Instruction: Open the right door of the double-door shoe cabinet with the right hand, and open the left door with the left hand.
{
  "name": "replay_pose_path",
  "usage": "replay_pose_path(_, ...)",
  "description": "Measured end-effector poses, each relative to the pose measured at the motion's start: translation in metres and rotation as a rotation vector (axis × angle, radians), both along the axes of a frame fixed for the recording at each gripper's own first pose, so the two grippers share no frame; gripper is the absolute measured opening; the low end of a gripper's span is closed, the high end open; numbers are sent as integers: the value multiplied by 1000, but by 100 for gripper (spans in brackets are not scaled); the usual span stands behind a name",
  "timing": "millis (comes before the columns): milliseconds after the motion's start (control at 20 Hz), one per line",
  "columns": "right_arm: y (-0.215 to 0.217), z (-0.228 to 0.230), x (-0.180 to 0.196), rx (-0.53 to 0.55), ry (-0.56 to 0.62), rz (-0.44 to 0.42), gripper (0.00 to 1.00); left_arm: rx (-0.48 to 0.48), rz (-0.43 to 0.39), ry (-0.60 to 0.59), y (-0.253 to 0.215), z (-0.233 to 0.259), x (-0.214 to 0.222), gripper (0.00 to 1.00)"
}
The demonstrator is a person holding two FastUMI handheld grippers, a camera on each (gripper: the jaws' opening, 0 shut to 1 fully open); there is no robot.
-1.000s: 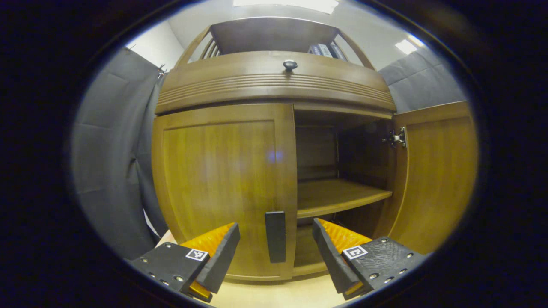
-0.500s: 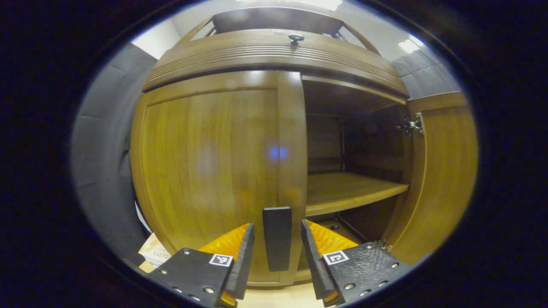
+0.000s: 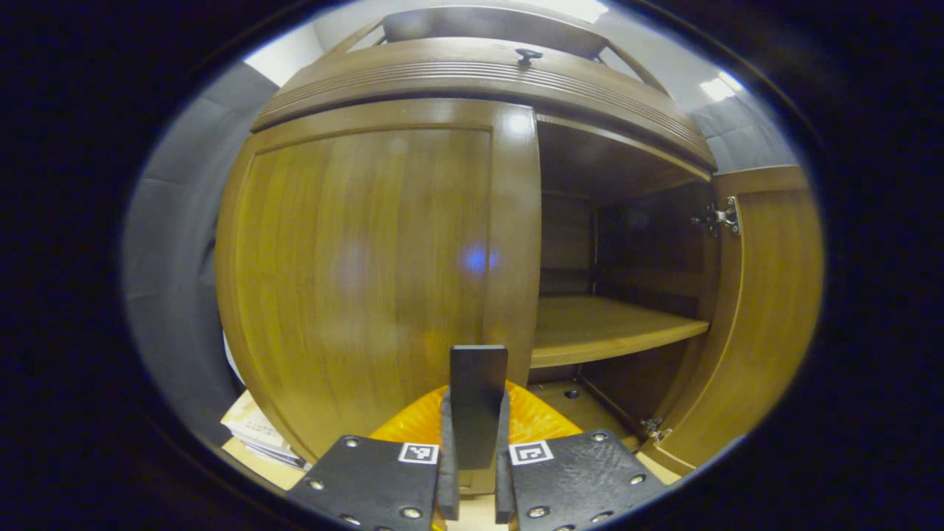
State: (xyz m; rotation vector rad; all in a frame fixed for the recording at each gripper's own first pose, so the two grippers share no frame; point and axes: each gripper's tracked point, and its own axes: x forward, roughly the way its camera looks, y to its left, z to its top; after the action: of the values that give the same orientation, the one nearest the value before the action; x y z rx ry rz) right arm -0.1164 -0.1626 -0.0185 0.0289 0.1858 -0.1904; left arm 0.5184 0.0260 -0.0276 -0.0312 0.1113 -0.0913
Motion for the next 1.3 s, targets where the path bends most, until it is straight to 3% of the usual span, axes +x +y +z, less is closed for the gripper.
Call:
replay_pose_path(100,3,-3,0,8,5,4,93,6,-9,5,0,-1,-2,22)
replay_pose_path(150,4,-4,0,13,5,6,98,2,-13,10,-1,-1,-3,22)
replay_pose_path(250,4,-3,-1,19,2,5,93,2,-20,16,-1,-2,-5,22)
replay_pose_path(500,5,-7,-1,36,-1,3,93,-8,-35,28,1,-2,-17,19)
replay_pose_path(550,6,-7,-1,39,-3,4,93,-10,-40,30,1,-3,-22,22)
replay_pose_path(1300,39,-14,9,72,-33,49,93,-12,-132,23,27,4,-99,23)
